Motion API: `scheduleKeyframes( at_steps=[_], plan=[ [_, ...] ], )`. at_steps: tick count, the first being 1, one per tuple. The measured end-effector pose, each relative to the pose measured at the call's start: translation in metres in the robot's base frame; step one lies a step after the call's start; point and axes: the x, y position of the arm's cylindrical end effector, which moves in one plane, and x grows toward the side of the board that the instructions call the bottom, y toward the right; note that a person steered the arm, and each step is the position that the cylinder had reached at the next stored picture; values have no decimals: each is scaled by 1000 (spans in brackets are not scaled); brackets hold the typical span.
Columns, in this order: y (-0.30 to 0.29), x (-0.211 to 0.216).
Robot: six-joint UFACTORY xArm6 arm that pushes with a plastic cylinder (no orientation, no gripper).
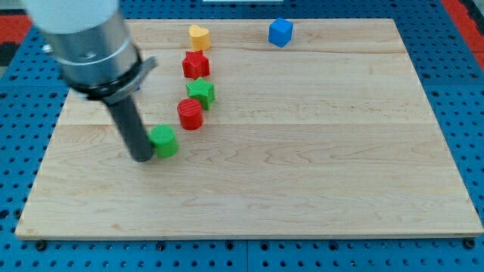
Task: Move the blue triangle to the bottom of the green circle
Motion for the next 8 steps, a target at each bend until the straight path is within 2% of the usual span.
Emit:
scheduleKeyframes(
  at_steps=[1, 2, 3, 4, 5, 6, 7, 8],
  plan=[
    [-4, 7],
    [-91, -23],
    [-120, -103],
    [-100, -173],
    [-26, -177],
    [-27, -141],
    [-43, -175],
    [-80, -184]
  ],
)
